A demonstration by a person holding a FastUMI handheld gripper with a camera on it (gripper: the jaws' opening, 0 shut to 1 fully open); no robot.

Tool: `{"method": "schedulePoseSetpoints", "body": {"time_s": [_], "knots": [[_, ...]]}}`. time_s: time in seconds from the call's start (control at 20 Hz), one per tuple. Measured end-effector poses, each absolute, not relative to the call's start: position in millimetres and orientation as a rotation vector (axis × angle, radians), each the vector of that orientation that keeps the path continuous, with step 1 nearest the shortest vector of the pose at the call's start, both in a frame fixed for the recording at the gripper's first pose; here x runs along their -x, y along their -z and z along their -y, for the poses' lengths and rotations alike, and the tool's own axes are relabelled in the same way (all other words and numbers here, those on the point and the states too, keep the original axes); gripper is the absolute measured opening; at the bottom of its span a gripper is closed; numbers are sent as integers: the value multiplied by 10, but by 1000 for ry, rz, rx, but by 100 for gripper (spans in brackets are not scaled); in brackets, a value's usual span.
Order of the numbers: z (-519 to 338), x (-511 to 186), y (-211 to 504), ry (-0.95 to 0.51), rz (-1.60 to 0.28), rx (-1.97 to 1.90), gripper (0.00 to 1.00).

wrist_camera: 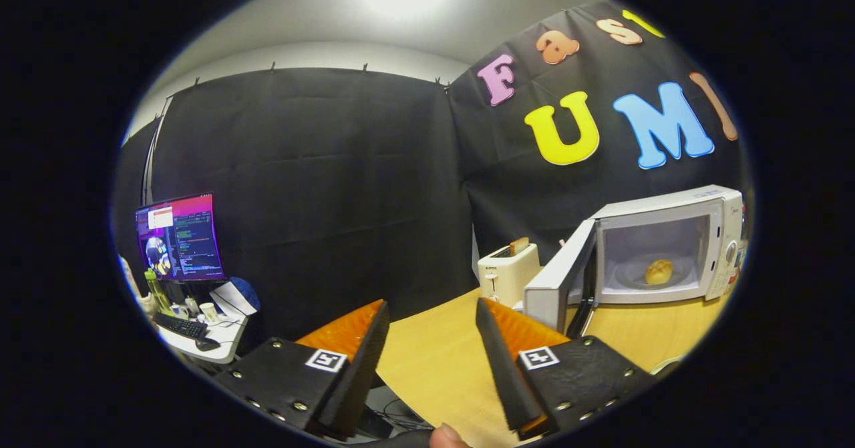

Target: Open the microwave, put the food inside, and close the microwave door.

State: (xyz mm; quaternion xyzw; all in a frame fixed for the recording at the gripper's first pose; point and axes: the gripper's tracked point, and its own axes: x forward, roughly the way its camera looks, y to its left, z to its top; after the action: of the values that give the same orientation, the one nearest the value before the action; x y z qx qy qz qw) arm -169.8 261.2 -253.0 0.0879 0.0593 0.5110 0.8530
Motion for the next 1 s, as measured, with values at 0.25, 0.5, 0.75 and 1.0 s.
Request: {"method": "schedulePoseSetpoints", "body": {"time_s": [0.25,0.5,0.75,1.0], "knots": [[-2902,1545,2840,-984,-136,-102,34],[-2878,1087,3264,-824,-240,-100,1],[-2727,959,3377,-755,-229,-63,1],[-2295,741,3431,-652,-213,-49,1]]}}
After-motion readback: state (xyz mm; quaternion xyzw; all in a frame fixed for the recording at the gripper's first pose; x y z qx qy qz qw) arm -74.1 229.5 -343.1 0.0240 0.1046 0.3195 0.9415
